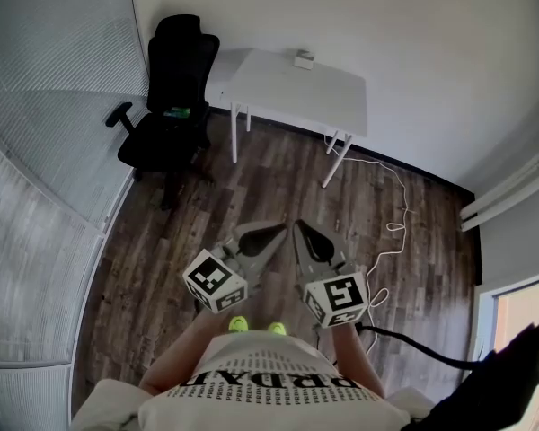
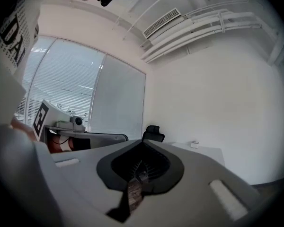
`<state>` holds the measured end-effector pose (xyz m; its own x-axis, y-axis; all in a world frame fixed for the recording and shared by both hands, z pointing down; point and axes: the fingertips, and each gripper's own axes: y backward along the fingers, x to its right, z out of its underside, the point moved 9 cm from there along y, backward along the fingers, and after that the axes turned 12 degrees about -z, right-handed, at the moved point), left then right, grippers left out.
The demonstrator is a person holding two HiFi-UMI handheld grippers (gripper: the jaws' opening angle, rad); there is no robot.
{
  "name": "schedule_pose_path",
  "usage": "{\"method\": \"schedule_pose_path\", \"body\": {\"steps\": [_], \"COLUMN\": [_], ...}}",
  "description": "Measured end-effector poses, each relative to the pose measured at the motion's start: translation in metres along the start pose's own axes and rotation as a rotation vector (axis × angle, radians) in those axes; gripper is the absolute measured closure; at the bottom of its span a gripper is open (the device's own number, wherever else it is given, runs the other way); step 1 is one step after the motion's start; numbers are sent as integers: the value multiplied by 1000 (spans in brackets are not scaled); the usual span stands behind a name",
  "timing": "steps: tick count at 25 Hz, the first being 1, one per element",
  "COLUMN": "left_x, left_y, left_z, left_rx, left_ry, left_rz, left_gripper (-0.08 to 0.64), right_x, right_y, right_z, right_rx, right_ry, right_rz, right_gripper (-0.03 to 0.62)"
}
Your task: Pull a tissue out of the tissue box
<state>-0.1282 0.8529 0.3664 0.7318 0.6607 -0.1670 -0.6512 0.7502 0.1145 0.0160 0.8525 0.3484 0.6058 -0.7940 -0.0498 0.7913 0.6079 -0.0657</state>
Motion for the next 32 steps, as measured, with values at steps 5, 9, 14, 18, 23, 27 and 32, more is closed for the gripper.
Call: {"method": "schedule_pose_path", "body": {"steps": [5, 9, 14, 18, 23, 27, 32], "left_x": [-8, -16, -23, -29, -43, -51, -60], "left_y": [20, 34, 50, 53, 39, 23, -15], "left_z": [3, 4, 5, 5, 5, 7, 6], "left_rx": [-16, -20, -15, -4, 2, -2, -25], "left_ry": [19, 29, 36, 41, 32, 27, 18], "left_rz": [18, 36, 38, 22, -9, -40, -60], "left_gripper": [569, 569, 569, 569, 569, 569, 569], "right_x": [-17, -29, -43, -44, -29, -10, 33], "right_y": [-9, -15, -20, -27, -39, -47, -54], "right_z": [3, 2, 6, 7, 10, 16, 15], "right_rx": [-22, -25, -45, -51, -64, -71, -58], "right_ry": [-17, -17, -11, 2, 9, 4, -10], "right_rz": [19, 47, 54, 45, 14, -10, -12], "right_gripper": [582, 573, 559, 560, 560, 566, 572]}}
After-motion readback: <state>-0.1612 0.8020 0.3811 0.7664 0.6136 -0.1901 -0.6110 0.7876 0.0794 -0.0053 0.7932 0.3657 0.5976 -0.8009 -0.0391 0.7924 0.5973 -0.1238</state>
